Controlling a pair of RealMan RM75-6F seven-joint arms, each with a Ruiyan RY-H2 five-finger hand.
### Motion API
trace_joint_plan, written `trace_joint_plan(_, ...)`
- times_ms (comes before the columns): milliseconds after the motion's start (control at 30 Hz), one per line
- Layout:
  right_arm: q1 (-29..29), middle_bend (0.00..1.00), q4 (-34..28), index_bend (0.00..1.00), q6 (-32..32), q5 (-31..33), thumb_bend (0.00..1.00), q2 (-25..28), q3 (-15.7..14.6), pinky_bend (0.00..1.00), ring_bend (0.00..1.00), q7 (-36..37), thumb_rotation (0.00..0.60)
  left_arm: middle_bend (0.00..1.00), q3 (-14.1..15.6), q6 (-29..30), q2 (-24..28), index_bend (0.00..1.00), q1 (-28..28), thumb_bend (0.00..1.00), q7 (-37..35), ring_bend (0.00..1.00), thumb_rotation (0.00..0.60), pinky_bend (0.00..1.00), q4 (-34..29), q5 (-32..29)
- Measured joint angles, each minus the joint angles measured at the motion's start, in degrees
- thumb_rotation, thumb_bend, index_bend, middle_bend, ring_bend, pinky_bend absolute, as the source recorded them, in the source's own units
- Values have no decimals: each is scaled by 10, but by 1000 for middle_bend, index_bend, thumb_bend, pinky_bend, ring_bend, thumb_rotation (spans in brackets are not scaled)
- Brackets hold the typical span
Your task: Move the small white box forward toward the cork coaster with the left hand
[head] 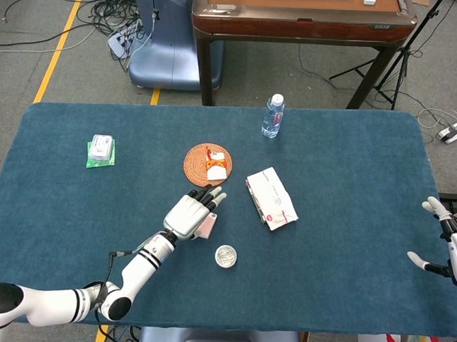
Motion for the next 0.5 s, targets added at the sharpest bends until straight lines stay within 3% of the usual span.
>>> trace_joint_plan(500,-1,206,1,36,2,-2,0,0,0,463,224,4,600,0,-6,-4,-7,0,-19,0,15,0,600,239,2,-25)
